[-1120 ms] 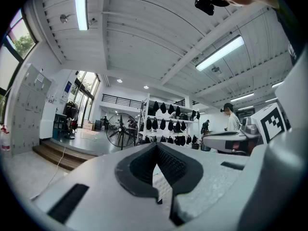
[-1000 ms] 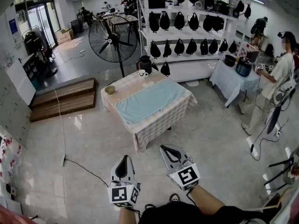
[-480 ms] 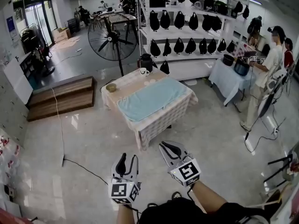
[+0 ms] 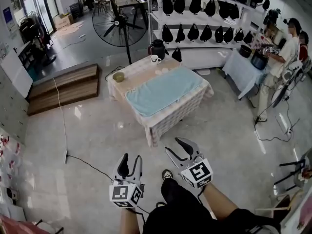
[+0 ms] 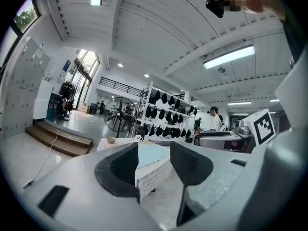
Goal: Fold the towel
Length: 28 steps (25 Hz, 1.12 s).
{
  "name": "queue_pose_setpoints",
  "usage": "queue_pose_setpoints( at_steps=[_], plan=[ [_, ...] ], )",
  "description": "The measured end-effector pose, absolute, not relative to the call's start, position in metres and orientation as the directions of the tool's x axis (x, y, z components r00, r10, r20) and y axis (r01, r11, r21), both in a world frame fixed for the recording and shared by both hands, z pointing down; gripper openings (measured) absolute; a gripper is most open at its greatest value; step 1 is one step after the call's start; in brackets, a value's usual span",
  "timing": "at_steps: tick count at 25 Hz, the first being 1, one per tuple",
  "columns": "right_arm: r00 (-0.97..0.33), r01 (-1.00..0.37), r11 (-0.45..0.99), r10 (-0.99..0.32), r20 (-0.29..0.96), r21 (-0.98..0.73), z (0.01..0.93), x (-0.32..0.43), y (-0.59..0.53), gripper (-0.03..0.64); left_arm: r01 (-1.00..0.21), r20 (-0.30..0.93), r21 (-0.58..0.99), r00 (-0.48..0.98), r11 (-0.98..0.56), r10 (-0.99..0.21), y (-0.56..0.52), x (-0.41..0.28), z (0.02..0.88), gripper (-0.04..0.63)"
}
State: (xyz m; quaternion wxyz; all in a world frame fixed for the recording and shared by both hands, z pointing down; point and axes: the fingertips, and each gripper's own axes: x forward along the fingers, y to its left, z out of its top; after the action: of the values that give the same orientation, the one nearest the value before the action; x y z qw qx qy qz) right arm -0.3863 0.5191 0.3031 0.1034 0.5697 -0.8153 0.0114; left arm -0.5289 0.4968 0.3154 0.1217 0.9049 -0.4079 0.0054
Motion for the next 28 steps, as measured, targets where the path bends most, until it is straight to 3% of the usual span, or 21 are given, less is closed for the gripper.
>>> queue_pose_setpoints(
  at_steps=[13, 28],
  plan=[
    [-0.365, -0.923, 0.379, -0.915, 0.174, 0.058, 0.305, -0.312, 0.352, 0.193, -0.782, 0.116, 0.196, 0.618, -0.592, -0.778, 0.321, -0.470, 0.303, 0.186],
    [-0.421, -0.905, 0.421, -0.867, 0.266, -0.060, 0.363, -0.258, 0.216, 0.193, -0.790, 0.252, 0.206, 0.613, -0.577, -0.749, 0.161, -0.411, 0.354, 0.186]
  ],
)
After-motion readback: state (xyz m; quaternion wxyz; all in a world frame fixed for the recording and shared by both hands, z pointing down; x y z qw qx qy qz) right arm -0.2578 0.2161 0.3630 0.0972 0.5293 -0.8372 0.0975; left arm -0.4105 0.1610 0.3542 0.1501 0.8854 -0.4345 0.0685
